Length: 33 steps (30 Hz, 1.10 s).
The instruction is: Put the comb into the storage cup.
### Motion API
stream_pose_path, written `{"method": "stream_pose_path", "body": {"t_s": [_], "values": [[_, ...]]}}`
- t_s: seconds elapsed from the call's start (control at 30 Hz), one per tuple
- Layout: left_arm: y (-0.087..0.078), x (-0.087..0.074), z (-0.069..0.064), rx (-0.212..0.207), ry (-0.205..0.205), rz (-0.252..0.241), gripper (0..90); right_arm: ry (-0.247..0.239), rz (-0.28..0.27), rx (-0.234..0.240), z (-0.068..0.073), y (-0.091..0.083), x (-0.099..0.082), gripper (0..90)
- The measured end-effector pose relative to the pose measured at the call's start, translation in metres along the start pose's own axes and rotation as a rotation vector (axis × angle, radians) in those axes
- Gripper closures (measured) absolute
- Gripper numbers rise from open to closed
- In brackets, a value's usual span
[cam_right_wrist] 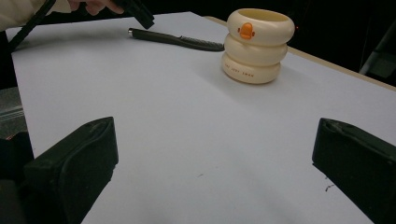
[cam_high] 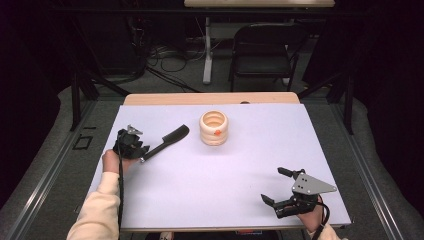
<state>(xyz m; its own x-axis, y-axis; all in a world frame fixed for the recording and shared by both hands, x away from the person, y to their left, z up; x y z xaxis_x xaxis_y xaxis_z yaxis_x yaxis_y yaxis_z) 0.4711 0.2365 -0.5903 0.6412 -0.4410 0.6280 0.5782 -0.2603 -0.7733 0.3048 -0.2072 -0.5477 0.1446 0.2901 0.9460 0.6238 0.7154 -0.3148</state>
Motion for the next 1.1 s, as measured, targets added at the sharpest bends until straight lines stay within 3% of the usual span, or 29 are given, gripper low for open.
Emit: {"method": "stream_pose_path", "body": {"t_s": [0.17,0.43,0.87,1.1], "values": [[-0.005,0.005,0.002,0.001,-0.002,-0.016,39.2,0.001,0.002,0.001,0.000,0.000,0.000,0.0],[-0.007,0.009,-0.001,-0.007,0.021,-0.007,19.5,-0.001,0.004,0.000,0.000,0.001,0.000,0.0],[-0.008,0.018,-0.012,-0.035,0.064,0.039,3.0,-0.005,0.009,0.003,0.002,0.003,0.000,0.0],[-0.003,0.025,-0.020,-0.044,0.113,0.078,0.2,-0.006,0.017,0.012,0.002,0.004,-0.001,0.0]]}}
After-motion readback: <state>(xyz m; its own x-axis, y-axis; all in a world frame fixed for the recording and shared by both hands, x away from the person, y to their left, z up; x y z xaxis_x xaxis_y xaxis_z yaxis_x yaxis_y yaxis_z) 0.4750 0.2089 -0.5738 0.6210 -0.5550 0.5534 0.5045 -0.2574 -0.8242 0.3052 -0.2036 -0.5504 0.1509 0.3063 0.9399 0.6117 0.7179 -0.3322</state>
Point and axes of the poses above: each handheld gripper's, and its own axes: y roughly forward along the jaws, x roughly out of its top, z roughly to its left, the point moved 8 cm from there along y, roughly forward along the jaws, and after that the axes turned 1 degree about -z, right-handed, at the moved point
